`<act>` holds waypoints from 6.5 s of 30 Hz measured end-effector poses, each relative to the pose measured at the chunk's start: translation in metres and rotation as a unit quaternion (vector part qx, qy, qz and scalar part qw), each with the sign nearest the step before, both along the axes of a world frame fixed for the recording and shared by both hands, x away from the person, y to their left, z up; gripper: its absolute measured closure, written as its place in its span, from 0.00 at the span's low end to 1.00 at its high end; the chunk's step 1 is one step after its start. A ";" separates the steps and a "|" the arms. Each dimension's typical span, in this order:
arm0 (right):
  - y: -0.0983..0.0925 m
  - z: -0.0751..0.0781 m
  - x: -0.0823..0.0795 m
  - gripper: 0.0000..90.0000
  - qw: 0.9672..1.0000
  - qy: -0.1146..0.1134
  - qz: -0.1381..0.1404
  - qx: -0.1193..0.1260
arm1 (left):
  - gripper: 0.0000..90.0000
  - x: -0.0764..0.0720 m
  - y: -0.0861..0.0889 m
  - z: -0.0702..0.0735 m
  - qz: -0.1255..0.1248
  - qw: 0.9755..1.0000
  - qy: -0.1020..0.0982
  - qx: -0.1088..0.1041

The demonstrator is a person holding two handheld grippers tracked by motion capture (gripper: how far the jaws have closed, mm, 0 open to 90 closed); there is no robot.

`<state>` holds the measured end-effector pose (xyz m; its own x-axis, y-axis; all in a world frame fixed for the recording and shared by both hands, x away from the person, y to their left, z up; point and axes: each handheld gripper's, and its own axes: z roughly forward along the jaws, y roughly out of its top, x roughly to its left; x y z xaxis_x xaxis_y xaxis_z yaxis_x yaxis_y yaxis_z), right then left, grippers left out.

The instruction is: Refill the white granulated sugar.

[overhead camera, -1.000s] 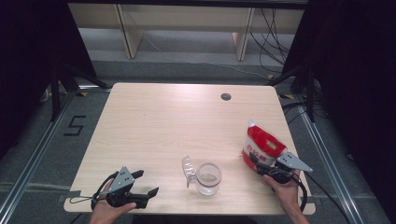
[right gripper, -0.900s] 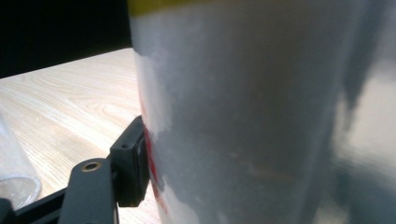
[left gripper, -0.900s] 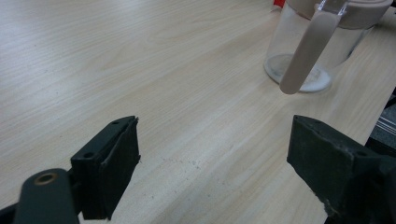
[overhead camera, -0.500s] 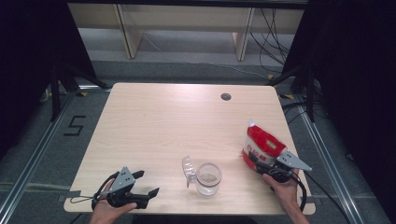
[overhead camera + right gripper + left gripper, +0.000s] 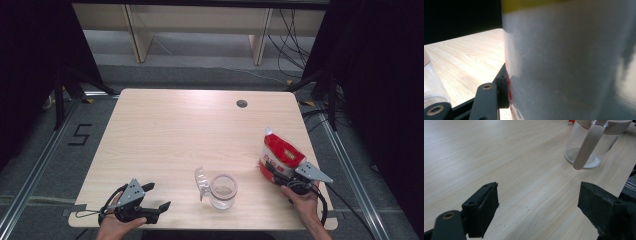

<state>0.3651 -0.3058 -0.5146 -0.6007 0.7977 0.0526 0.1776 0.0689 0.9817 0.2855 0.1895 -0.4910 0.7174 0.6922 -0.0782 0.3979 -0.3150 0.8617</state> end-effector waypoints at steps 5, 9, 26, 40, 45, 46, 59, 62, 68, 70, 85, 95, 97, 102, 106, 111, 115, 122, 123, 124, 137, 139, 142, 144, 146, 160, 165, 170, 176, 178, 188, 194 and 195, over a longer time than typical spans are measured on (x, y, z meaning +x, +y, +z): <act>0.000 0.000 0.000 0.53 1.000 -0.003 -0.004 -0.004 | 0.18 0.000 0.000 0.000 0.003 1.000 0.003 -0.003; 0.000 -0.001 0.001 0.47 1.000 -0.003 0.001 0.004 | 0.18 -0.001 -0.002 -0.001 0.008 1.000 0.008 -0.010; 0.003 0.003 0.000 0.54 1.000 0.009 0.006 0.001 | 0.18 0.000 -0.001 0.000 -0.003 1.000 0.000 -0.003; 0.007 0.013 -0.009 0.56 0.998 -0.023 0.010 -0.063 | 0.18 -0.002 -0.001 0.000 0.001 1.000 0.009 0.001; 0.008 0.021 -0.013 0.56 0.993 -0.053 0.018 -0.104 | 0.18 -0.001 -0.001 -0.001 -0.004 1.000 0.003 0.002; 0.006 0.024 -0.016 0.56 0.991 -0.064 0.018 -0.114 | 0.18 -0.002 -0.002 -0.001 0.004 1.000 0.011 -0.006; 0.021 0.050 -0.044 0.57 0.959 -0.157 0.047 -0.230 | 0.18 -0.001 -0.001 -0.002 -0.001 1.000 0.011 0.001; 0.025 0.051 -0.047 0.57 0.953 -0.162 0.054 -0.252 | 0.18 -0.001 -0.001 -0.002 -0.001 1.000 0.010 0.000; 0.036 0.055 -0.056 0.57 0.932 -0.197 0.071 -0.294 | 0.18 -0.001 -0.001 -0.002 0.000 1.000 0.009 -0.002; 0.038 0.055 -0.058 0.57 0.924 -0.205 0.076 -0.314 | 0.18 -0.001 -0.001 -0.002 -0.001 1.000 0.010 -0.001; 0.048 0.062 -0.070 0.57 0.857 -0.257 0.101 -0.436 | 0.18 0.000 0.000 -0.002 -0.003 1.000 0.007 0.003; 0.050 0.061 -0.082 0.57 0.833 -0.267 0.096 -0.474 | 0.18 -0.001 -0.001 -0.002 -0.003 1.000 0.011 0.004; 0.050 0.063 -0.084 0.57 0.821 -0.277 0.103 -0.489 | 0.18 0.000 -0.001 -0.002 -0.001 1.000 0.010 0.002; 0.053 0.060 -0.085 0.57 0.794 -0.285 0.100 -0.528 | 0.18 0.000 -0.001 -0.002 -0.002 1.000 0.011 0.005; 0.056 0.060 -0.087 0.57 0.783 -0.287 0.111 -0.540 | 0.18 0.000 -0.001 -0.002 -0.002 1.000 0.010 0.002; 0.060 0.059 -0.087 0.57 0.766 -0.302 0.113 -0.556 | 0.18 0.001 0.000 -0.001 -0.007 1.000 0.003 0.007; 0.060 0.058 -0.090 0.57 0.760 -0.304 0.095 -0.567 | 0.18 0.001 0.000 -0.001 -0.007 1.000 0.004 0.007; 0.062 0.058 -0.091 0.57 0.740 -0.308 0.094 -0.590 | 0.18 0.001 -0.002 -0.002 -0.002 1.000 0.011 0.001; 0.064 0.062 -0.090 0.57 0.718 -0.326 0.102 -0.607 | 0.18 0.001 -0.002 -0.003 0.000 1.000 0.011 -0.003; 0.064 0.062 -0.090 0.57 0.718 -0.327 0.101 -0.606 | 0.18 0.001 -0.002 -0.003 0.000 1.000 0.010 -0.003; 0.064 0.064 -0.093 0.57 0.705 -0.326 0.098 -0.623 | 0.18 0.001 -0.001 -0.002 0.002 1.000 0.010 0.007; 0.065 0.064 -0.093 0.57 0.698 -0.328 0.097 -0.629 | 0.18 0.001 -0.001 -0.002 0.000 1.000 0.012 0.007; 0.066 0.065 -0.092 0.58 0.692 -0.336 0.099 -0.631 | 0.18 0.001 -0.001 -0.002 0.001 1.000 0.010 0.005; 0.066 0.064 -0.092 0.58 0.686 -0.337 0.097 -0.637 | 0.18 0.001 -0.001 -0.002 -0.002 1.000 0.014 0.007; 0.066 0.064 -0.091 0.58 0.682 -0.339 0.098 -0.641 | 0.18 0.001 -0.001 -0.002 0.001 1.000 0.012 0.005; 0.072 0.066 -0.092 0.58 0.643 -0.348 0.098 -0.675 | 0.18 0.003 0.000 -0.002 -0.003 1.000 0.004 0.012; 0.073 0.068 -0.091 0.58 0.637 -0.351 0.094 -0.680 | 0.18 0.003 0.000 -0.002 -0.003 1.000 0.003 0.010; 0.075 0.070 -0.089 0.58 0.624 -0.353 0.095 -0.690 | 0.18 0.002 -0.001 -0.003 -0.001 1.000 0.004 0.007; 0.077 0.069 -0.089 0.58 0.616 -0.357 0.095 -0.696 | 0.18 0.001 -0.002 -0.003 0.005 1.000 0.009 0.000; 0.077 0.068 -0.090 0.58 0.621 -0.353 0.092 -0.693 | 0.18 0.001 -0.002 -0.003 0.004 1.000 0.008 0.002; 0.079 0.070 -0.087 0.58 0.606 -0.362 0.097 -0.702 | 0.18 0.002 -0.001 -0.002 0.001 1.000 0.006 0.006; 0.081 0.073 -0.086 0.58 0.595 -0.365 0.099 -0.710 | 0.18 0.001 -0.002 -0.002 0.003 1.000 0.009 0.005; 0.081 0.073 -0.087 0.58 0.598 -0.364 0.097 -0.707 | 0.18 0.001 -0.002 -0.002 0.003 1.000 0.009 0.005</act>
